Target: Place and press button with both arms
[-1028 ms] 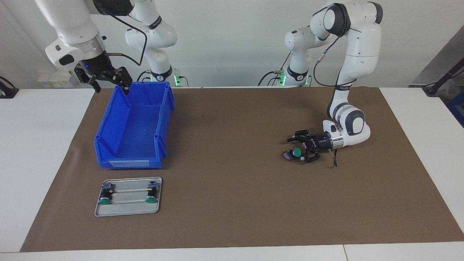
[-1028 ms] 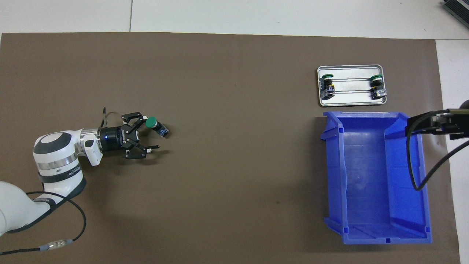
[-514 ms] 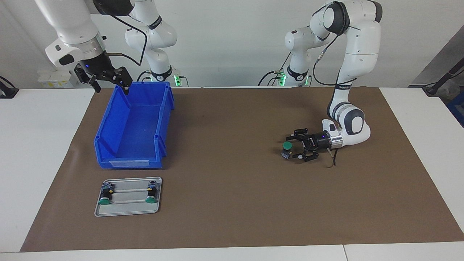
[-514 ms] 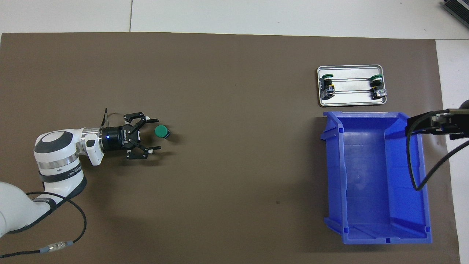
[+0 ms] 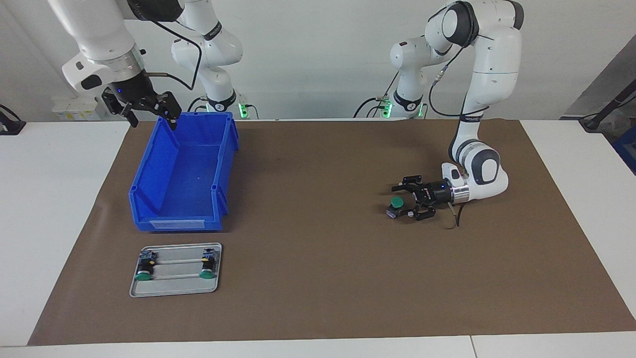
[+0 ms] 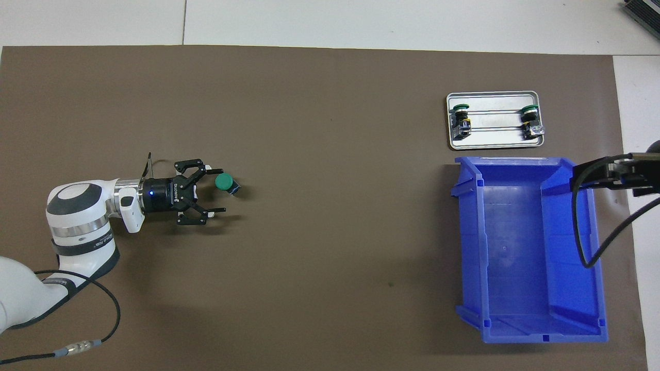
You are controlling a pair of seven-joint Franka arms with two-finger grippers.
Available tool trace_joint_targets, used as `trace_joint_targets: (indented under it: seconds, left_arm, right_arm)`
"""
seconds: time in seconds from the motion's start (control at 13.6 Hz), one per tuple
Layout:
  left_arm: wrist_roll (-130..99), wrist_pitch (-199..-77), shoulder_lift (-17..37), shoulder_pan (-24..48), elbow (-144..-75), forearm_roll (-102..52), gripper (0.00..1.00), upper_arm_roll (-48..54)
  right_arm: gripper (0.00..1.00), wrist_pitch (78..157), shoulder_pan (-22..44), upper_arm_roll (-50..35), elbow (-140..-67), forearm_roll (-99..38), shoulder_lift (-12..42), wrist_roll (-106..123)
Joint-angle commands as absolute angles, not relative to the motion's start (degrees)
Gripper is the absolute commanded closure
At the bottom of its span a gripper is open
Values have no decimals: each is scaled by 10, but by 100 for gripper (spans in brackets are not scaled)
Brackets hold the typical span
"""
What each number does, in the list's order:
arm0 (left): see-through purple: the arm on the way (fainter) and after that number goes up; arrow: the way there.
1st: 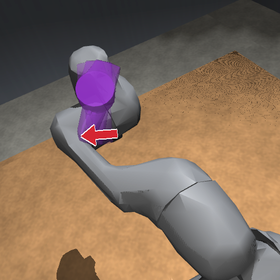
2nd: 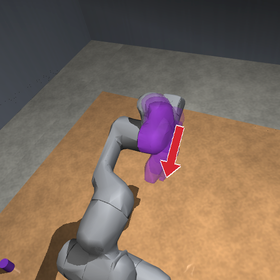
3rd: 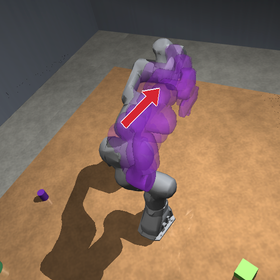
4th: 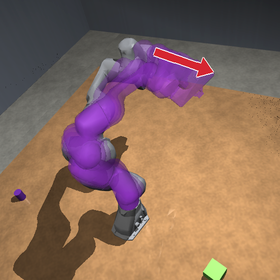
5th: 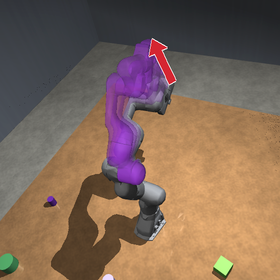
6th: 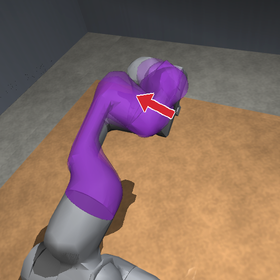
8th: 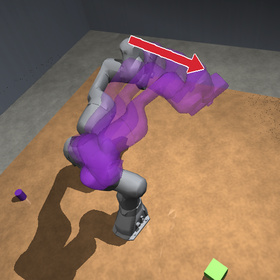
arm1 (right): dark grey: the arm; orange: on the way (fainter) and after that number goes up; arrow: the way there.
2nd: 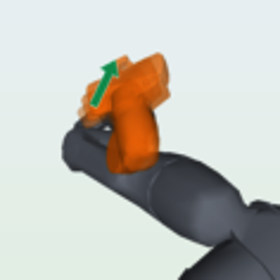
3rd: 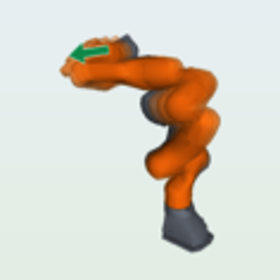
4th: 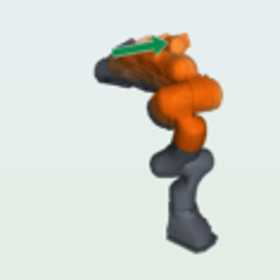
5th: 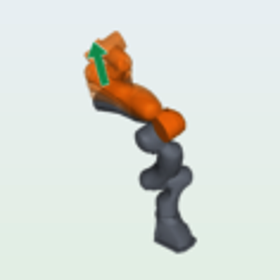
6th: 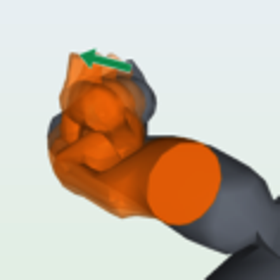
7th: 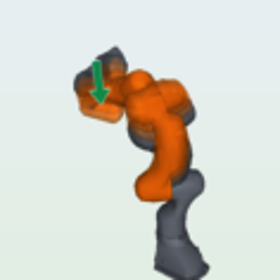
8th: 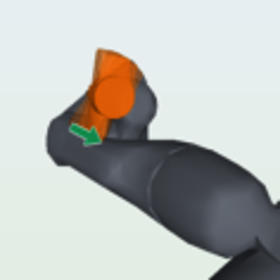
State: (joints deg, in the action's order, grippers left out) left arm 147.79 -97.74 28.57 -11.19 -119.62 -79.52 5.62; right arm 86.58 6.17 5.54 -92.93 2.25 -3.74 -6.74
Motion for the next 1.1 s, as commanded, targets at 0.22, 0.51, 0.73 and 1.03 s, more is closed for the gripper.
trace_joint_targets:
  seconds: [0.22,0.51,0.73,1.03]
  left_arm:
    - [1296,-941,258,-187,-1078,-581,3,54]
    - [1048,-873,231,-207,-908,-385,2,54]
    - [833,-872,132,-189,-889,-258,2,58]
    - [461,-804,101,-149,-889,-214,2,59]
  right_arm:
    - [0,861,53,49,-936,11,-47,-54]
    - [0,861,53,49,-936,11,-46,-54]
    - [0,861,53,49,-936,11,-47,-54]
    - [0,861,53,49,-936,11,-47,-54]
